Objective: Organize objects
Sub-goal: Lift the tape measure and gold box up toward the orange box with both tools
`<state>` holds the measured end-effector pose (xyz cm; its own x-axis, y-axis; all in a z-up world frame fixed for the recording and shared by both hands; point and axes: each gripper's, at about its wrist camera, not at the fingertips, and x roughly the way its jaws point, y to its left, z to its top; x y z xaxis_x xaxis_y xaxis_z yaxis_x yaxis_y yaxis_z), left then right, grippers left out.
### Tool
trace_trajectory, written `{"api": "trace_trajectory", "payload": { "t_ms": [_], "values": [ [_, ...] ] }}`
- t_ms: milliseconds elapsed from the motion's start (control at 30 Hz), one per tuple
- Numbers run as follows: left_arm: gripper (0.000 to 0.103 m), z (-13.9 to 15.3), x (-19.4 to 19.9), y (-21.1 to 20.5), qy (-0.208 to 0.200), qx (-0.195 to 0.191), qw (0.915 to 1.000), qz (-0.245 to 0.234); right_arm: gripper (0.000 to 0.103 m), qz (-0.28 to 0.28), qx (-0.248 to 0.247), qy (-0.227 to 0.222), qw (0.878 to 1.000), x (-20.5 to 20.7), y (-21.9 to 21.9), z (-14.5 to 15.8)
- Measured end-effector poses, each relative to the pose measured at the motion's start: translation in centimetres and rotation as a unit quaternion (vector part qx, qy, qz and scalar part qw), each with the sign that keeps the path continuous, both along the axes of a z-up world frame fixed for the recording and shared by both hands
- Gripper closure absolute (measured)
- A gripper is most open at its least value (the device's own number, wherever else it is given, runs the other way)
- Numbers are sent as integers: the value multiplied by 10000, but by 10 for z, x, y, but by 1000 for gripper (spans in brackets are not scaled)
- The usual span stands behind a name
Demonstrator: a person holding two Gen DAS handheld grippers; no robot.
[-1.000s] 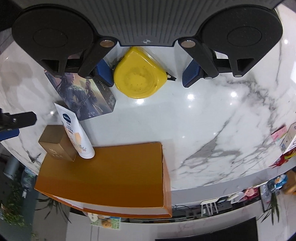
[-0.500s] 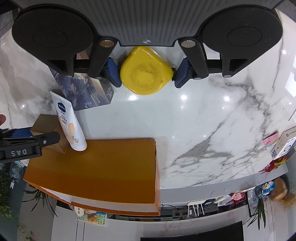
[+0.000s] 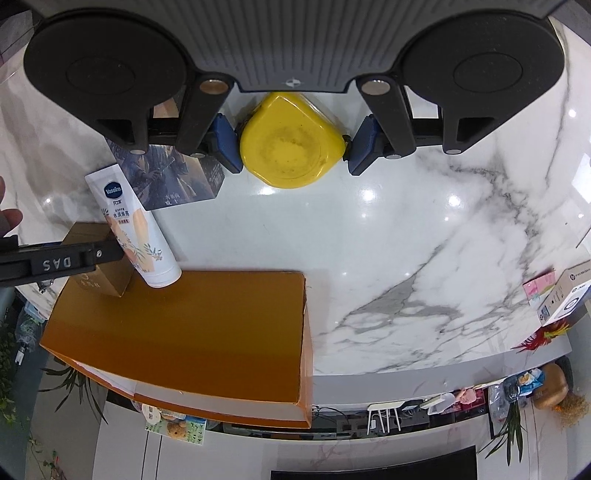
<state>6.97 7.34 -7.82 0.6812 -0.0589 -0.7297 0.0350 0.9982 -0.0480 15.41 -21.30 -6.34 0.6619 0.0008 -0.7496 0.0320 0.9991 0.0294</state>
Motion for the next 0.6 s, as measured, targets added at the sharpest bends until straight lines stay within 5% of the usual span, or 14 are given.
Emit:
{"api": "trace_trajectory", "payload": {
  "t_ms": [600],
  "values": [
    [31,4,-1,3,-58,-166,9998,85,40,-81,-1,-53,10000,-8,-5,9]
  ]
}}
